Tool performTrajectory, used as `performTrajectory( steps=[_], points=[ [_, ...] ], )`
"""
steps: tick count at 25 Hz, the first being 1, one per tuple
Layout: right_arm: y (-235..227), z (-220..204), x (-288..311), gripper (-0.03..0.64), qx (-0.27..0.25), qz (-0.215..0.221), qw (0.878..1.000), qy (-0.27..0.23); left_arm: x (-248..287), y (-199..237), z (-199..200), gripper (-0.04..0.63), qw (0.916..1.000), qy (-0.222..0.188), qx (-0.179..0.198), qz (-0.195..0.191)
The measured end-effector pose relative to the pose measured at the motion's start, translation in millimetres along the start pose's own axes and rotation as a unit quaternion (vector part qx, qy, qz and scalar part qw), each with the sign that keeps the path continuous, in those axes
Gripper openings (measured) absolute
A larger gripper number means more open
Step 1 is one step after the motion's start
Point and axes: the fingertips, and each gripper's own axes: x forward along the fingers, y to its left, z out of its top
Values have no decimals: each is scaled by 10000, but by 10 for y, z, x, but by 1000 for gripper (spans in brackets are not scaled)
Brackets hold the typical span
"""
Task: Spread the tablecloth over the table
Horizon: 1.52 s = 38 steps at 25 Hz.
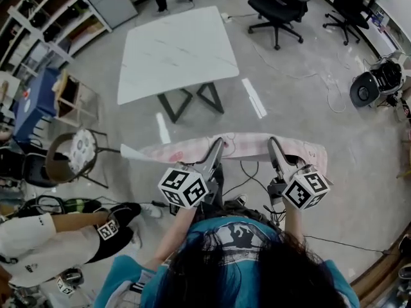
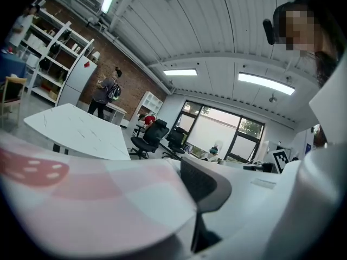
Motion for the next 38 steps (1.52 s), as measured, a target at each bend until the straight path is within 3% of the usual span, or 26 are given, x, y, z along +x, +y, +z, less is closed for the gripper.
performTrajectory(
  steps=[13,25,34,38],
  points=[
    [202,244,1196,44,24,419,9986,324,157,880,716,74,9988,-317,99,373],
    [384,585,2384,46,24,475,9985,289,475,1785,1544,74,9985,-531,118,99],
    [555,805,3045,51,-177,625,9973,336,621,2270,2070,75,9969,-647,451,-16],
    [653,964,3319,51,-456,882,9945,340,674,2443,2306,77,9951,-779,609,18]
  ],
)
